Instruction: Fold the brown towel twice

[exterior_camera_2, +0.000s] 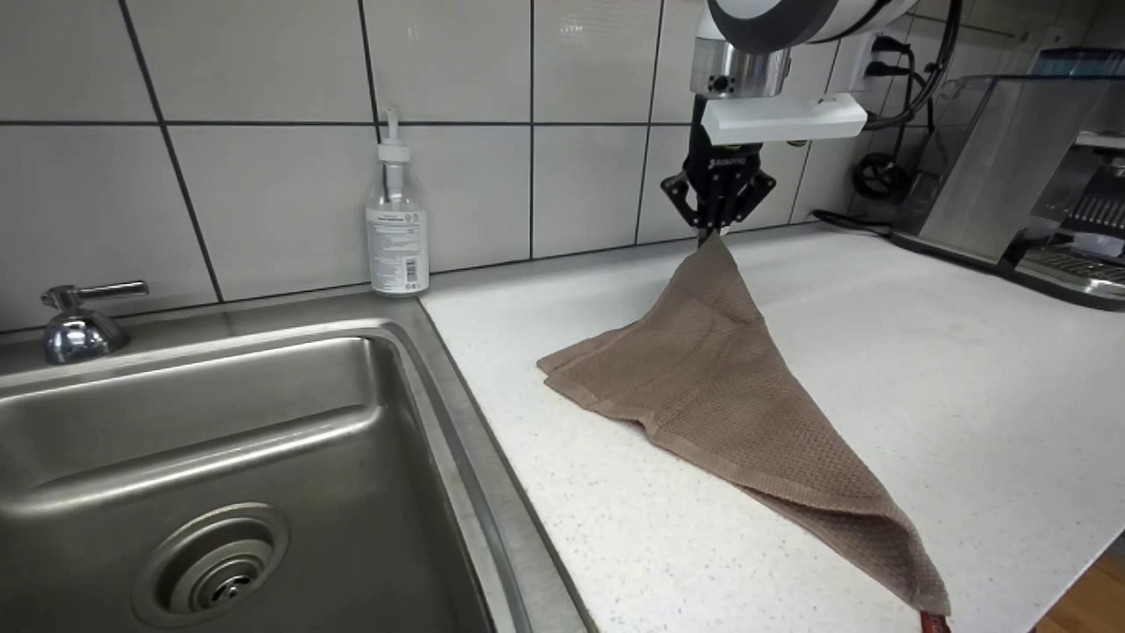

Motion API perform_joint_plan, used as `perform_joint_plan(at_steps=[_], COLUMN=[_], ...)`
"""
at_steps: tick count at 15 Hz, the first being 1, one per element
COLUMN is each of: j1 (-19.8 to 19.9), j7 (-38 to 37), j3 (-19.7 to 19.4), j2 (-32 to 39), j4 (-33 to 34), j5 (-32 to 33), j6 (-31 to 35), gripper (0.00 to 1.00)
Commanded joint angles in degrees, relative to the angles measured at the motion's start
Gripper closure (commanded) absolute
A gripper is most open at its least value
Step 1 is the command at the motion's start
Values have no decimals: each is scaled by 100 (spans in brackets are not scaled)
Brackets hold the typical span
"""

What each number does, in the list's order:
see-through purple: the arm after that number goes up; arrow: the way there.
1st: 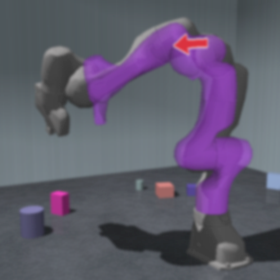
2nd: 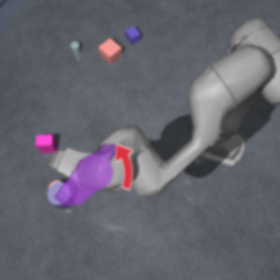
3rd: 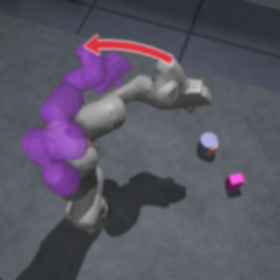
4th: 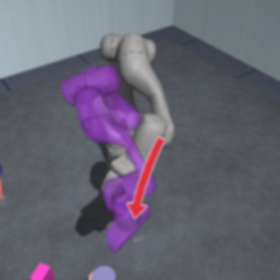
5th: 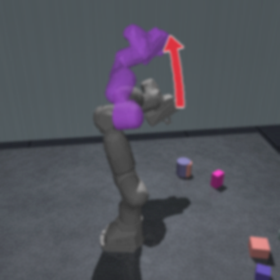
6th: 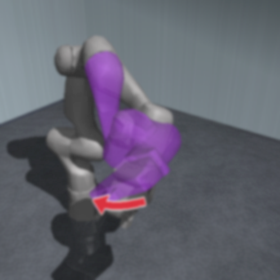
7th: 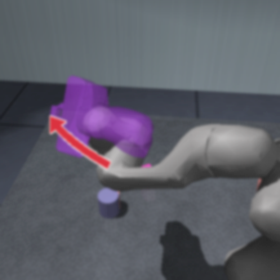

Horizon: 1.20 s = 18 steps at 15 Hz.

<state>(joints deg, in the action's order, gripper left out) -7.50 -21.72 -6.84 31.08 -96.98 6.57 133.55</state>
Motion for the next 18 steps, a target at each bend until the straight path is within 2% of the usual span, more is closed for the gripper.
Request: perform_joint_plan(at_steps=[1, 18], j1=[28, 5], j7=[146, 478], j3=[80, 330], j2=[-518, -1363], j4=[-620, -1732], j5=[104, 193], j6=[281, 706], gripper=[99, 99])
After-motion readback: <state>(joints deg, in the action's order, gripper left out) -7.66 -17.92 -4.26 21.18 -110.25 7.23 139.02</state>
